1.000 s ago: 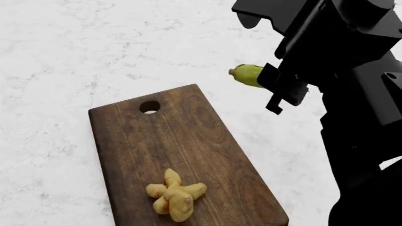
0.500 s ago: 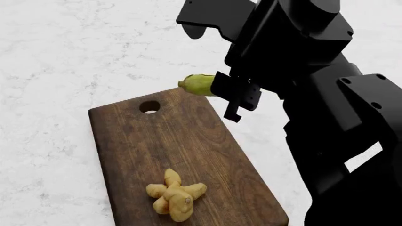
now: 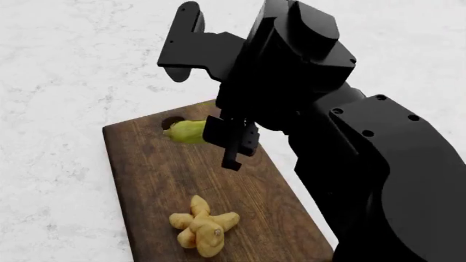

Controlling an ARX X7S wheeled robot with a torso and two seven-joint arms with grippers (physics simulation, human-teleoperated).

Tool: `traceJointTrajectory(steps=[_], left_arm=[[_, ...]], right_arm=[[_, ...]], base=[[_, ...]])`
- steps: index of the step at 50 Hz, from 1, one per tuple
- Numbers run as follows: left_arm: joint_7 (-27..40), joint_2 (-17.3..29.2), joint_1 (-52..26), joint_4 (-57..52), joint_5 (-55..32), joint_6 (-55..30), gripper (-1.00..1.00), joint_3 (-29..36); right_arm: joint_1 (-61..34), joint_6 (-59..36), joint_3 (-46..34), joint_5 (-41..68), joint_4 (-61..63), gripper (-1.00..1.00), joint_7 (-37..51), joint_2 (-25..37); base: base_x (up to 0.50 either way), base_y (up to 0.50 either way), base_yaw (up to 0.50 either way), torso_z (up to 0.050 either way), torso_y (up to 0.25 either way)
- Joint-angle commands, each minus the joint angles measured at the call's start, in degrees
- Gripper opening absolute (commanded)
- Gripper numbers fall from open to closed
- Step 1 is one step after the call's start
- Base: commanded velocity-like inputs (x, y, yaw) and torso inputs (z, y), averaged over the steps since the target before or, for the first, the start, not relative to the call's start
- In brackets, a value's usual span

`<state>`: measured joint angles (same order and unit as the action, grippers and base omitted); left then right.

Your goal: Clear the non-vegetable object off the cutting board and place the vegetables onto it.

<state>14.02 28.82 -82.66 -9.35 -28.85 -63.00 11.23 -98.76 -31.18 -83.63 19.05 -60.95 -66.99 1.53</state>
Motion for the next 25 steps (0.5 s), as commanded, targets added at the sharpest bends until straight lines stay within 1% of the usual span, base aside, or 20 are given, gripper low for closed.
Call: traceJointTrajectory(steps=[1, 11, 23, 24, 25], left_arm=[[-2.17, -0.55, 0.27, -0.07, -0.35, -0.61, 1.00, -1.55], [-2.04, -0.29, 0.16, -0.04, -0.42, -0.65, 1.00, -1.67], [-1.95, 0.26, 0.51, -0.28, -0.65, -0.65, 1.00, -2.12], [-1.99, 0.33, 0.46, -0.13, -0.59, -0.56, 1.00, -2.09], [-2.02, 0.37, 0.41, -0.16, -0.62, -0.58, 1.00, -2.09]], right_arm=[[1.80, 3.35, -3.36, 5.15, 2.17, -1.00, 1.06, -1.53], [2.52, 3.77, -4.05, 7.34, 3.87, -1.00, 2.08, -1.53], [3.71, 3.22, -4.13, 6.28, 2.75, -1.00, 2.58, -1.53], [3.67, 3.38, -4.08, 6.14, 2.58, 1.00, 3.12, -1.53], [3.50, 3.25, -4.04, 6.24, 2.58, 1.00, 3.17, -1.53]], base=[[0.00, 0.00, 0.00, 0.000, 0.000], [0.00, 0.00, 0.00, 0.000, 0.000], [0.00, 0.00, 0.00, 0.000, 0.000], [0.00, 0.00, 0.00, 0.000, 0.000], [0.00, 0.00, 0.00, 0.000, 0.010]])
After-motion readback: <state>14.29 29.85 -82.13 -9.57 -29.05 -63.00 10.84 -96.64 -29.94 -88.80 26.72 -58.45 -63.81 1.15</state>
